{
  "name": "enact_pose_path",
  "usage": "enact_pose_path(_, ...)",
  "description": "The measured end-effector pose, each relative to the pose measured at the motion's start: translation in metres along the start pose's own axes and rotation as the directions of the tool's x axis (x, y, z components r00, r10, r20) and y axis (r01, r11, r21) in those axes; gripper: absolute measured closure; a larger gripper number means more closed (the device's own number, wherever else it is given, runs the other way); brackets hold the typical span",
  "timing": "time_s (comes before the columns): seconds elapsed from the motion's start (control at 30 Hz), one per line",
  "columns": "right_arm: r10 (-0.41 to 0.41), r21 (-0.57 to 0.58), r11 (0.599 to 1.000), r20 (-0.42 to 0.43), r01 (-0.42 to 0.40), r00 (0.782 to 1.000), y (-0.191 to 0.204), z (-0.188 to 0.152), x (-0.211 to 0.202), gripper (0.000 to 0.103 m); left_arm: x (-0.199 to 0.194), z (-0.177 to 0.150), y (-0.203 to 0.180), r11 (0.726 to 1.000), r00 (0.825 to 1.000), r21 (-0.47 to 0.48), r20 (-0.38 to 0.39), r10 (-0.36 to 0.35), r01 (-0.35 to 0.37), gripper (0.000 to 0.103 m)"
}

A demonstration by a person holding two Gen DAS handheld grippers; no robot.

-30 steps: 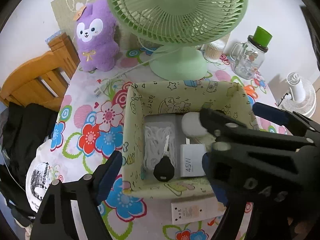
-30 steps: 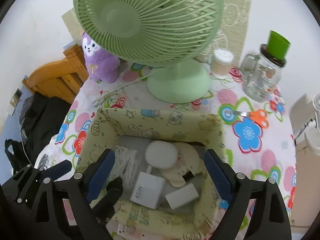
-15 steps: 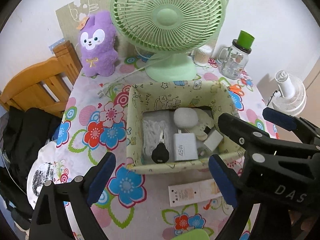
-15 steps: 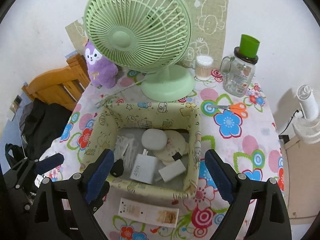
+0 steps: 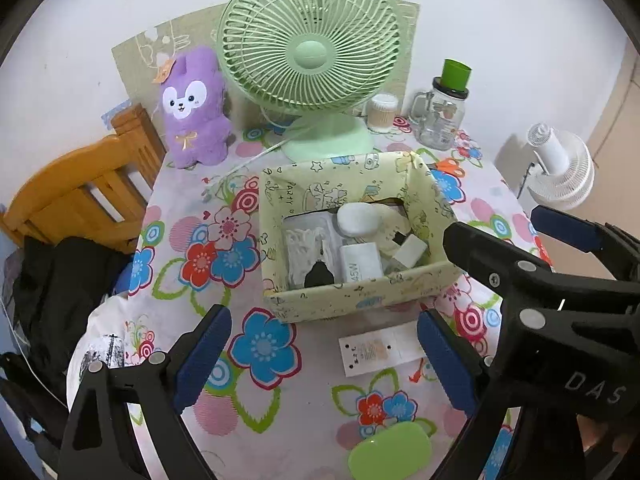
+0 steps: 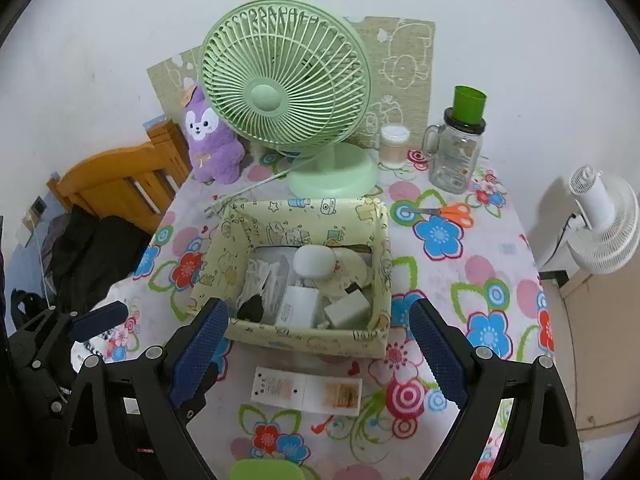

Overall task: Organize rigid objects
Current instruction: 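Withdraw both tools from the basket toward the green lid and white box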

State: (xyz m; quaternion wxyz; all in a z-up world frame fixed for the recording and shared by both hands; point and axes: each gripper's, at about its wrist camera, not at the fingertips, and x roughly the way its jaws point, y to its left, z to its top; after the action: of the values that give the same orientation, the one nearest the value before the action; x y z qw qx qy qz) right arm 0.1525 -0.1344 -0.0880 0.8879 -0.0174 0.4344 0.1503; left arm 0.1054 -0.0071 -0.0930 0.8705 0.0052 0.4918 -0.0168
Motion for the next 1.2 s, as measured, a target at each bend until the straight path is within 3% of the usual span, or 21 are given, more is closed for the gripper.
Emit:
enact_pose_path(0.87, -0.105, 0.087, 0.991, 0.044, 0.101, 0.994, 0.010, -0.067, -0.050, 0.010, -0.021, -0.048, -0.009, 0.984, 0.994, 0.139, -0.012, -0.111, 0.112, 0.008)
enact_pose_path(1.1, -0.116, 0.094, 0.989, 0.011, 0.114, 0.993, 0.005, -0.083, -0.045, 0.018, -0.012, -0.058, -0.015, 0.980, 0.990, 0.145, -0.039, -0.132, 0.137, 0.008)
enact_pose_path(1.2, -0.143, 0.059, 0.988, -0.002, 0.143, 0.990, 0.004, -0.090, -0.041, 0.027, -0.006, -0.064, -0.019, 0.980, 0.990, 0.139, -0.049, -0.135, 0.140, 0.008)
